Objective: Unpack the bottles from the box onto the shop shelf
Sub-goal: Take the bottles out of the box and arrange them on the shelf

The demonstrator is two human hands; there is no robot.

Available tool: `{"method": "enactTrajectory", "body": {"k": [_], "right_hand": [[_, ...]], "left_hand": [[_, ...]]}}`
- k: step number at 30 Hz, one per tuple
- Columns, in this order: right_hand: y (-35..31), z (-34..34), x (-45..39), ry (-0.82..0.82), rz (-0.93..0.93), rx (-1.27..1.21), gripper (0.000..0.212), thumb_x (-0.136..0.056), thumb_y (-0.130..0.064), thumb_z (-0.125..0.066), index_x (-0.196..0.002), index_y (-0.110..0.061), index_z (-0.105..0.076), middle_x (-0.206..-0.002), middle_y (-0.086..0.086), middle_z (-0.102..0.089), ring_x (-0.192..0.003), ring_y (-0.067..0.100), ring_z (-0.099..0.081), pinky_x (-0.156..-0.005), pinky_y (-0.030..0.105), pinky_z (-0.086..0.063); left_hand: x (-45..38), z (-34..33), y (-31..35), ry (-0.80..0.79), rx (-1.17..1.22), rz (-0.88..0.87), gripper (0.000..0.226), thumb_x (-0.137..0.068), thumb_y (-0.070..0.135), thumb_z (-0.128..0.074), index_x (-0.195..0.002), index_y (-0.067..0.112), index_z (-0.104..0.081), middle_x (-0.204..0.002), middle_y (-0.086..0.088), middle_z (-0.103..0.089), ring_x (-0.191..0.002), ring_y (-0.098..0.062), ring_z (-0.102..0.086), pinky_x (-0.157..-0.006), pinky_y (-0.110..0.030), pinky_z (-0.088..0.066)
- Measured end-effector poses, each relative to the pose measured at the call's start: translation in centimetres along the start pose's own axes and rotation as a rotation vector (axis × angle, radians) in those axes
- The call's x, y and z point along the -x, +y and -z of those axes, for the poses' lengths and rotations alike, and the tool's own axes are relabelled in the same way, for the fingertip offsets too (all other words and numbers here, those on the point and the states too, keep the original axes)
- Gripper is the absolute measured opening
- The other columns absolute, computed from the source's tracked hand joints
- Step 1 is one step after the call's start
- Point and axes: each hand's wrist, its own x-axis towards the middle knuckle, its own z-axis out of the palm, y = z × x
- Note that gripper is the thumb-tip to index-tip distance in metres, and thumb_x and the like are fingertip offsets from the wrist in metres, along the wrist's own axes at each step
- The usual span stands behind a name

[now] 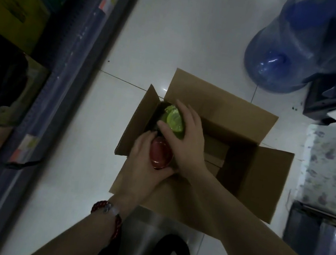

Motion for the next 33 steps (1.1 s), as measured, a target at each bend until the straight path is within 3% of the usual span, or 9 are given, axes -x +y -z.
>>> {"method": "enactTrajectory", "body": {"k": [5,7,12,19,24,30,33], "right_hand": [[1.2,0.4,-0.8,0.071,0.030,-0.002,0.075,-0.071,-0.045,-0.078,-0.136,-0.036,-0.041,-0.136,-0.005,-0.045,-0.125,0.014,-0.044,-0.103,0.036,-0.043],[1.8,1.3,-1.0,0.100,0.022,0.022,0.073,-0.072,-0.034,-0.079,-0.135,-0.031,-0.043,-0.133,-0.004,-0.049,-0.121,0.012,-0.047,-0.101,0.033,-0.044],[3.1,3.1,-0.5,0.111,0.002,0.017,0.068,-0.077,-0.025,-0.077,-0.136,-0.026,-0.044,-0.131,-0.004,-0.051,-0.118,0.007,-0.047,-0.098,0.025,-0.043],[3.8,4.1,0.5,0.210,-0.071,0.040,0.068,-0.080,-0.023,-0.075,-0.139,-0.025,-0.043,-0.136,0.000,-0.049,-0.124,0.014,-0.048,-0.102,0.030,-0.044],[4.1,4.3,0.2,0.210,-0.101,0.062,0.075,-0.079,-0.023,-0.075,-0.142,-0.029,-0.036,-0.137,0.002,-0.044,-0.123,0.016,-0.046,-0.096,0.024,-0.038],[4.2,4.5,0.6,0.201,-0.125,0.077,0.078,-0.076,-0.023,-0.078,-0.142,-0.030,-0.036,-0.138,0.002,-0.044,-0.124,0.016,-0.045,-0.096,0.025,-0.038],[3.8,5.7,1.9,0.215,-0.151,0.075,0.077,-0.076,-0.019,-0.079,-0.141,-0.028,-0.038,-0.136,0.002,-0.046,-0.118,0.009,-0.044,-0.086,0.007,-0.031]], "left_hand": [[-0.6,-0.5,-1.3,-0.015,0.064,0.012,0.097,-0.056,0.045,-0.084,-0.135,0.042,-0.029,-0.140,0.009,-0.040,-0.118,-0.006,-0.044,-0.089,-0.014,-0.037],[-0.6,-0.4,-1.5,-0.009,0.117,0.009,0.094,-0.055,0.044,-0.085,-0.131,0.045,-0.031,-0.138,0.011,-0.040,-0.114,-0.002,-0.043,-0.084,-0.007,-0.035],[-0.9,-0.3,-1.7,-0.029,0.142,0.031,0.094,-0.055,0.045,-0.085,-0.133,0.042,-0.032,-0.135,0.013,-0.043,-0.114,-0.003,-0.044,-0.081,-0.006,-0.037],[-1.0,0.1,-1.6,0.005,0.107,0.017,0.086,-0.059,0.033,-0.087,-0.129,0.036,-0.038,-0.124,0.013,-0.049,-0.109,-0.004,-0.048,-0.079,-0.001,-0.036],[-1.3,-0.1,-1.1,0.055,0.063,0.007,0.080,-0.060,0.030,-0.086,-0.127,0.032,-0.042,-0.117,0.011,-0.052,-0.101,-0.007,-0.052,-0.074,-0.004,-0.038],[-1.9,0.5,1.2,0.105,0.016,0.008,0.082,-0.062,0.034,-0.085,-0.131,0.025,-0.043,-0.123,0.001,-0.056,-0.101,-0.012,-0.053,-0.081,-0.022,-0.048],[-1.7,1.5,3.5,0.090,0.032,-0.015,0.081,-0.063,0.035,-0.084,-0.131,0.026,-0.041,-0.124,0.002,-0.055,-0.104,-0.011,-0.052,-0.084,-0.022,-0.048]]}}
